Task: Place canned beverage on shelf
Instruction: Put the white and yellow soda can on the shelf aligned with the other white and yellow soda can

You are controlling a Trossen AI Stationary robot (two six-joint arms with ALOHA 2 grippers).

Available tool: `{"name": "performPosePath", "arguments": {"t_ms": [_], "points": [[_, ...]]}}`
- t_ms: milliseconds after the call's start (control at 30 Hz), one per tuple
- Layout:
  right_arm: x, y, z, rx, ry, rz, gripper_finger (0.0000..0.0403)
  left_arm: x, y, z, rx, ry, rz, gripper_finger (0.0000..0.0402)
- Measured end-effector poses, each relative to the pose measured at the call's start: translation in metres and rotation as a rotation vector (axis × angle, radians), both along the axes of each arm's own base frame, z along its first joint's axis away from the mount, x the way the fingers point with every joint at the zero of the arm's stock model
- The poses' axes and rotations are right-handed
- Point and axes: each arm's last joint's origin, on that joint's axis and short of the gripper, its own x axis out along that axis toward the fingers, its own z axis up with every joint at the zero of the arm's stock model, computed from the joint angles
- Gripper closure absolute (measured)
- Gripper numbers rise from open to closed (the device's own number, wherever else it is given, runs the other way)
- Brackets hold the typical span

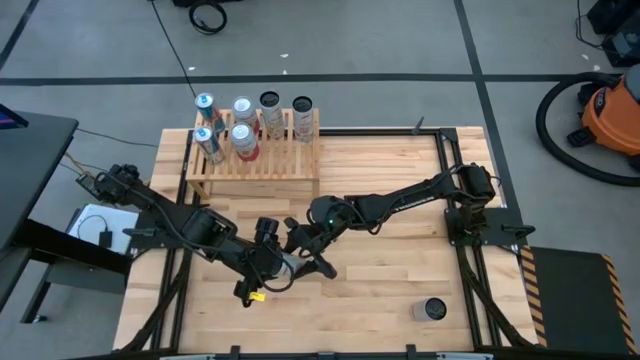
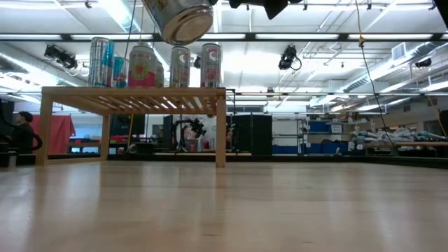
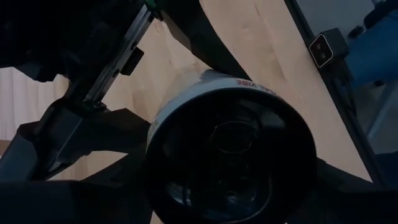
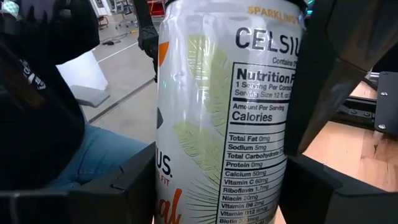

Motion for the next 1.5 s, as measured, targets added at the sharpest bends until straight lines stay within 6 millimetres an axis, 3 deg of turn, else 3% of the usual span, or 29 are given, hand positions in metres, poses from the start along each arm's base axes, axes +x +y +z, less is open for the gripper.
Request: {"name": "performPosePath", "arguments": {"t_ms": [333,500,700,967,1267,1500], "points": [[0.001,0.000,0.001,0.010,0.004,-0.037,0.0140,0.000,0.000,0.000,-0.007,0.002,0.018,0.0091],[0.000,0.003,0.001,0.029,0.023,-0.060,0.0140,-0.002,0.001,0.001,-0.013,0.018,0.039,0.0086],[-0.003,0.011,0.013,0.011,-0.025,-0.140,0.0140,-0.013,0.009,0.027,-0.069,0.060,0.144,0.0086],[-0.009,0.011,0.022,-0.090,-0.085,-0.240,0.0141,-0.030,0.004,0.066,-0.111,-0.008,0.113,0.0086],[-0.004,-0.013,0.046,-0.184,-0.317,-0.465,0.0140,-0.067,0.025,0.080,-0.037,0.027,0.366,0.0086],[0.001,-0.042,0.052,-0.230,-0.381,-0.650,0.0139,-0.083,0.036,0.088,-0.047,-0.007,0.408,0.0086]]}}
